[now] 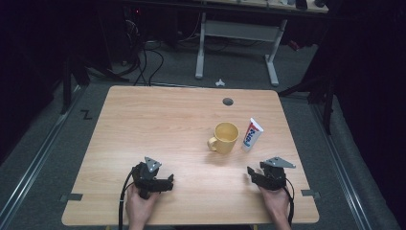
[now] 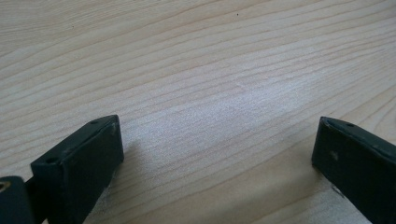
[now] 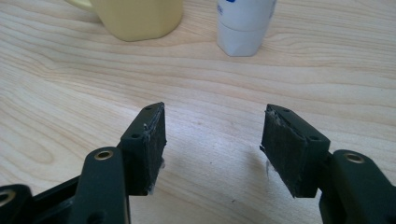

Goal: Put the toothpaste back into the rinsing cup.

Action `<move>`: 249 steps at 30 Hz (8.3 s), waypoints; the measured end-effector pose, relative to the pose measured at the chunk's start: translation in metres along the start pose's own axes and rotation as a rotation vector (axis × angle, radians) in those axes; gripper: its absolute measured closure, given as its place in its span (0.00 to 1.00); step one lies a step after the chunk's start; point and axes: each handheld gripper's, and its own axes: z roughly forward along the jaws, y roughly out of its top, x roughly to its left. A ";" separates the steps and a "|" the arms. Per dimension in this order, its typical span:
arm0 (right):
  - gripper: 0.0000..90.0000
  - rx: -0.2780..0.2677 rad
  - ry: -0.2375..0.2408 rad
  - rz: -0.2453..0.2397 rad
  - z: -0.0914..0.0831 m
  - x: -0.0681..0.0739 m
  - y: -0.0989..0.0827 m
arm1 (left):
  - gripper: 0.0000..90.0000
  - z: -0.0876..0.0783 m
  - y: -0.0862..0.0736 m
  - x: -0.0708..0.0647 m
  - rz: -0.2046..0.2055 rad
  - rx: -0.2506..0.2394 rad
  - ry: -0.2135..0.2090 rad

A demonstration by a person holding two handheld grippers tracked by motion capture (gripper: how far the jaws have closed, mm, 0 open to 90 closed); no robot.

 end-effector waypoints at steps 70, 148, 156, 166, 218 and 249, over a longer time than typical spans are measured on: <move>0.45 -0.099 -0.025 0.056 0.007 -0.008 0.061 | 0.03 0.000 0.000 0.000 0.001 0.000 -0.002; 0.68 -0.064 -0.034 -0.094 0.036 -0.005 0.080 | 0.02 0.000 0.000 0.000 0.003 0.000 -0.003; 0.69 -0.105 -0.006 -0.093 0.017 -0.008 0.082 | 0.02 0.000 0.000 0.000 0.003 0.000 -0.003; 0.69 -0.149 0.032 -0.116 -0.007 -0.004 0.092 | 0.02 0.000 0.000 0.000 0.002 0.001 -0.003; 0.69 -0.224 0.117 -0.170 -0.038 0.015 0.124 | 0.02 0.000 0.000 0.000 0.002 0.001 -0.003; 0.69 -0.231 0.154 -0.183 -0.021 0.026 0.157 | 0.02 0.000 0.000 0.000 0.002 0.001 -0.003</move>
